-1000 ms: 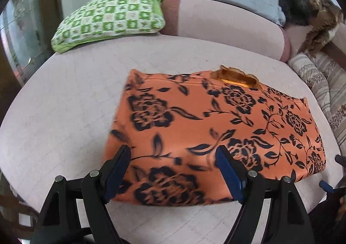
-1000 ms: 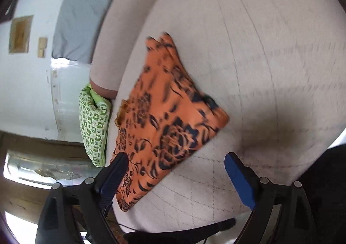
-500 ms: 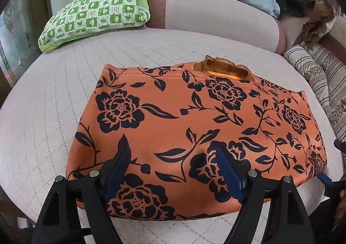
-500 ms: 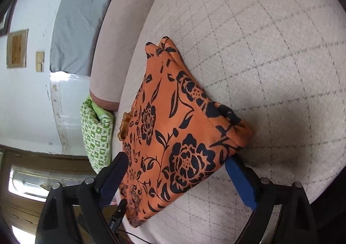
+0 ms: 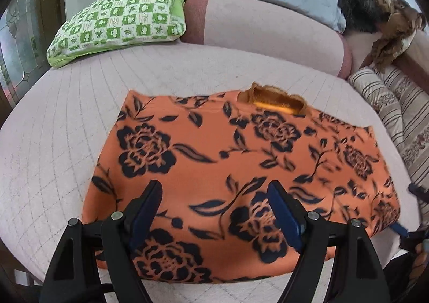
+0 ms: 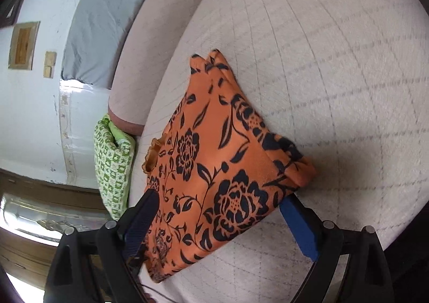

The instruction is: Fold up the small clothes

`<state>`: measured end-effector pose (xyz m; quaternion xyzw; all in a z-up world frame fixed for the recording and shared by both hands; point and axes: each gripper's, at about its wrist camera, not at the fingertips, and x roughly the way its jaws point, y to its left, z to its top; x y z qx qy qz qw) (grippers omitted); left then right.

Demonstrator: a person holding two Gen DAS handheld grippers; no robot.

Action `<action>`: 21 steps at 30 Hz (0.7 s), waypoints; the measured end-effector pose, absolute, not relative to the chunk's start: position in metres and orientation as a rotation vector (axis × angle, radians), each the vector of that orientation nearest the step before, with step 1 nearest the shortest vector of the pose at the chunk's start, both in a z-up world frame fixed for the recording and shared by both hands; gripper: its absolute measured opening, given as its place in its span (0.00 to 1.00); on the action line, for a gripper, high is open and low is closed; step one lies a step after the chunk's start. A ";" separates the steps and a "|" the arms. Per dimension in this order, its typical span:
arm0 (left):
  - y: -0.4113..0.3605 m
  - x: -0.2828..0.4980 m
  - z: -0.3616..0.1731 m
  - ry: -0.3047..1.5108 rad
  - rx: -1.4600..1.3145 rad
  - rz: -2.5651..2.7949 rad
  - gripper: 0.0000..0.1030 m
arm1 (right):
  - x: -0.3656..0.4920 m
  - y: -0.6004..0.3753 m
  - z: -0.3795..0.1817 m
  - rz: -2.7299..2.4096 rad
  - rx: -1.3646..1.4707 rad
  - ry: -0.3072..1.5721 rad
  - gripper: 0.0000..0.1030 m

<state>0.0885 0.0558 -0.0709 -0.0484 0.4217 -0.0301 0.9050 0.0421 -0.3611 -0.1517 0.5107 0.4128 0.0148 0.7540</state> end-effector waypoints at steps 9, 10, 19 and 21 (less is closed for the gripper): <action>0.023 0.100 -0.094 0.925 0.097 -0.072 0.84 | 0.052 -0.364 -0.155 -0.030 1.142 0.922 0.89; 0.026 0.098 -0.087 0.899 0.065 -0.085 0.84 | 0.051 -0.363 -0.152 -0.028 1.132 0.911 0.89; 0.007 0.108 -0.106 0.910 0.129 -0.063 0.85 | 0.061 -0.353 -0.143 -0.056 1.043 0.910 0.88; 0.008 0.107 -0.098 0.924 0.091 -0.078 0.85 | 0.062 -0.352 -0.134 -0.062 0.987 0.885 0.82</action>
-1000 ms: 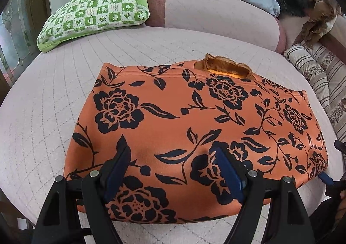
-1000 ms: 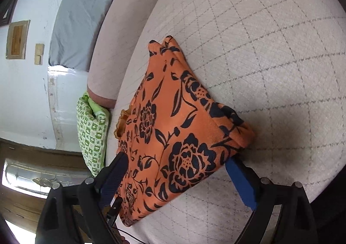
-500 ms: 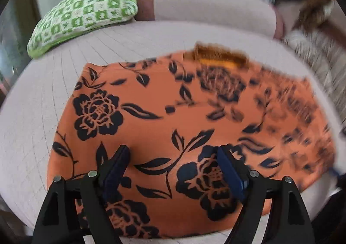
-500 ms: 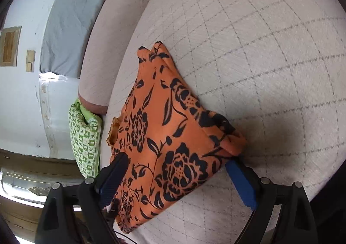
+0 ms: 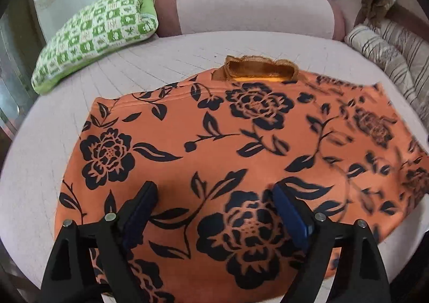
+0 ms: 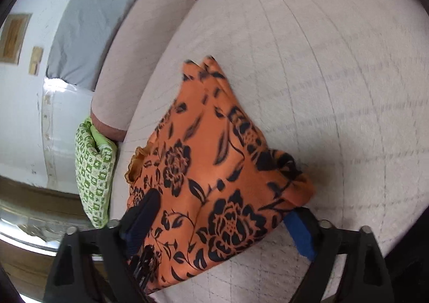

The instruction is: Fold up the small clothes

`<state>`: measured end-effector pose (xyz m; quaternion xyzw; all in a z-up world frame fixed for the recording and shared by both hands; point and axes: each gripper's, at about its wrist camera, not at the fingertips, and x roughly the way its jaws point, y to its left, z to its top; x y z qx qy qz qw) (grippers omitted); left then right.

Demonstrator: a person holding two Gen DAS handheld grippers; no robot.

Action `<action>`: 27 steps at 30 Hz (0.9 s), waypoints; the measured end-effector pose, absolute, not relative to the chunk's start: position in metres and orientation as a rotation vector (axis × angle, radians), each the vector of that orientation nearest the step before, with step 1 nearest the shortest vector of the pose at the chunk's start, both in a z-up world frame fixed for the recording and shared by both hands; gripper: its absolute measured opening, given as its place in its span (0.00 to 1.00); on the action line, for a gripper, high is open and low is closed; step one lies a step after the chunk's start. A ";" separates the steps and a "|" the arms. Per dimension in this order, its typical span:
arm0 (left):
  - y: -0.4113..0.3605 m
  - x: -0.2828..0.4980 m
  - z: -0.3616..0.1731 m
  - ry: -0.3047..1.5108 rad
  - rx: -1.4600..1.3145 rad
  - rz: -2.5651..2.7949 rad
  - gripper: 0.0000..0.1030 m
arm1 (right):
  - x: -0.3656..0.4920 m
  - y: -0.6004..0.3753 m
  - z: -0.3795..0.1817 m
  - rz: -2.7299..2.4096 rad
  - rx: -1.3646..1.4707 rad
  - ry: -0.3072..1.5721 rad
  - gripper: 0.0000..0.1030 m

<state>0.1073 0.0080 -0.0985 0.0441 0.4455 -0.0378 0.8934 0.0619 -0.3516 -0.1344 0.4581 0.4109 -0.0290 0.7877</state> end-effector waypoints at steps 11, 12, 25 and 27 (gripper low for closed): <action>0.013 0.105 -0.078 0.896 0.043 -0.074 0.85 | 0.065 -0.353 -0.145 -0.075 0.947 0.901 0.83; 0.012 0.105 -0.077 0.881 0.051 -0.069 0.85 | 0.066 -0.352 -0.145 -0.079 0.928 0.897 0.83; 0.012 0.111 -0.093 0.948 0.063 -0.053 0.89 | 0.071 -0.352 -0.151 -0.093 0.891 0.923 0.79; 0.009 0.117 -0.114 0.988 0.102 -0.060 0.93 | 0.074 -0.352 -0.151 -0.101 0.856 0.941 0.61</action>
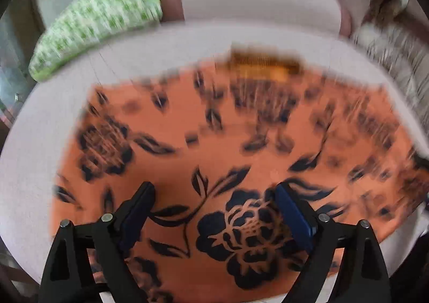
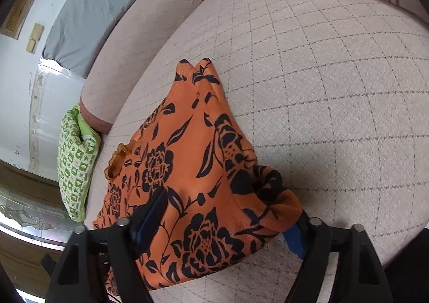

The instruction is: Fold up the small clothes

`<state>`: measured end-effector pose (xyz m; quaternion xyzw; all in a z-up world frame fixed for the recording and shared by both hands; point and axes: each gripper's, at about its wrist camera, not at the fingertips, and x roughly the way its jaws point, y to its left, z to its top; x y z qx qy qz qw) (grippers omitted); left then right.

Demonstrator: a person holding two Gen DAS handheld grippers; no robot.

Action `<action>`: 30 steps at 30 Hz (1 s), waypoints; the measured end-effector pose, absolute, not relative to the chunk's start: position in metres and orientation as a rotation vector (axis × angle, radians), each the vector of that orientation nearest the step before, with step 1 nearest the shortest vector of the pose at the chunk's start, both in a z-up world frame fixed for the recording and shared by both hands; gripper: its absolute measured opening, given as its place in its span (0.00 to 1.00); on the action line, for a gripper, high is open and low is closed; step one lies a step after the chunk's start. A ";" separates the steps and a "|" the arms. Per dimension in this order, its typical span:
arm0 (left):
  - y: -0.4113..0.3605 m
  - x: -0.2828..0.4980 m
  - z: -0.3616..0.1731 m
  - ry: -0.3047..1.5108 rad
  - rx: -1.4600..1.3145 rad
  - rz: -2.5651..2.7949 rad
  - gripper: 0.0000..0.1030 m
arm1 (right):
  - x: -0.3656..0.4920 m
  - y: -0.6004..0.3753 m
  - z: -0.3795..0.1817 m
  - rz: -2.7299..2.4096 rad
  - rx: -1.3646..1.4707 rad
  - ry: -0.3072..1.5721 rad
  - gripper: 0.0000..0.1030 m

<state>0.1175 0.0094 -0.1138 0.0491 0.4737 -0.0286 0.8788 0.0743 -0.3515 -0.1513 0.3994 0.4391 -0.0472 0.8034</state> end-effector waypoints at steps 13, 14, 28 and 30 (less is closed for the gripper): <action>0.156 0.040 -0.023 0.645 -0.299 0.075 0.89 | 0.095 -0.219 -0.009 0.139 0.356 0.754 0.14; 0.178 0.032 -0.020 0.617 -0.325 0.139 0.89 | 0.096 -0.189 0.002 0.187 0.304 0.732 0.14; 0.290 -0.020 -0.055 0.534 -0.619 0.423 0.88 | 0.094 0.041 -0.127 0.543 -0.046 0.980 0.21; 0.288 -0.016 -0.054 0.535 -0.617 0.406 0.88 | 0.083 0.010 -0.104 0.463 -0.047 0.907 0.68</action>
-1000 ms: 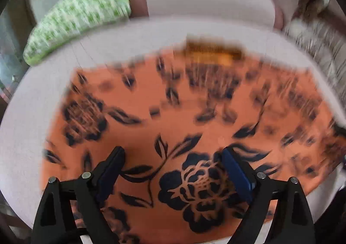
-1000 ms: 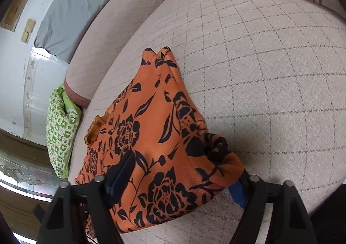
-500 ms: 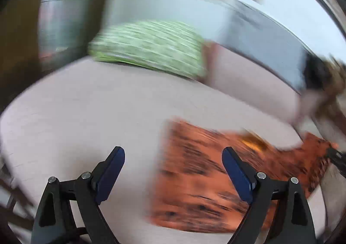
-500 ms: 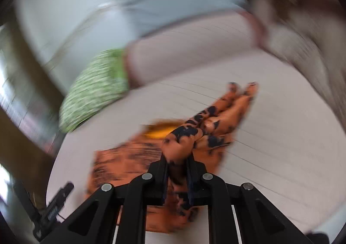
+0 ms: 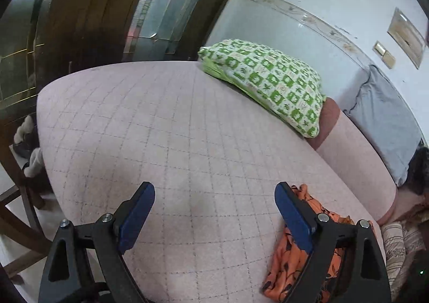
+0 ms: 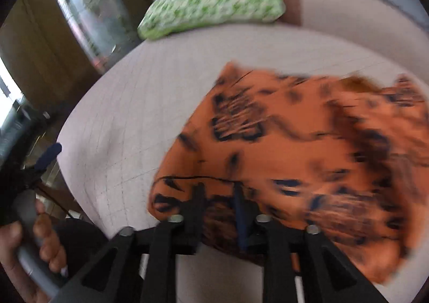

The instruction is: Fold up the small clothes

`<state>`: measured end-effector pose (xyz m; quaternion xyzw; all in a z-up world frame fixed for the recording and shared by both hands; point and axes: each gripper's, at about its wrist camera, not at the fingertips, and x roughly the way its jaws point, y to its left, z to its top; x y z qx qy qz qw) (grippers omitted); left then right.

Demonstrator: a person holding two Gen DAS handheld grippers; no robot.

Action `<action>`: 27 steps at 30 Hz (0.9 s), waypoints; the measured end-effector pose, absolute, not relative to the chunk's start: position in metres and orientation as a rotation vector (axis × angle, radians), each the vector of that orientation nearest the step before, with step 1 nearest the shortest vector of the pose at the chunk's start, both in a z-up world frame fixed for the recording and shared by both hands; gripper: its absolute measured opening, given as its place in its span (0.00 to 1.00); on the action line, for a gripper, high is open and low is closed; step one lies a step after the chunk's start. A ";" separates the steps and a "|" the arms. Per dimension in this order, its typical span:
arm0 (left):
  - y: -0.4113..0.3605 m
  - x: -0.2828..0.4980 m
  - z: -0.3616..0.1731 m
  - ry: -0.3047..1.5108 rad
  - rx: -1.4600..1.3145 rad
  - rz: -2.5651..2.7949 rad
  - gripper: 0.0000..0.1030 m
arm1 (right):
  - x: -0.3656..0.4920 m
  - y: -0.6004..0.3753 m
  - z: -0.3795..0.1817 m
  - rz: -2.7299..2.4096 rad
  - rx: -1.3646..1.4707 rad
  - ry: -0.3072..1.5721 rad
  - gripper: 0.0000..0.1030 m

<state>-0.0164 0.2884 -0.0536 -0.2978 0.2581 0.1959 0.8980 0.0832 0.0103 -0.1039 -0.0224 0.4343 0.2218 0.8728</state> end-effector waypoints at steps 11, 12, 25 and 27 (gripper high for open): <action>0.270 -0.009 -0.051 0.552 -0.552 0.357 0.88 | 0.148 0.007 -0.115 0.147 -0.674 0.903 0.88; 0.272 -0.008 -0.052 0.556 -0.560 0.360 0.88 | 0.168 0.001 -0.124 0.090 -0.666 0.954 0.86; 0.279 -0.014 -0.049 0.521 -0.583 0.344 0.88 | 0.157 -0.127 -0.031 0.204 0.205 0.836 0.13; 0.282 -0.017 -0.049 0.511 -0.598 0.353 0.88 | 0.138 -0.104 -0.012 0.286 0.196 0.737 0.13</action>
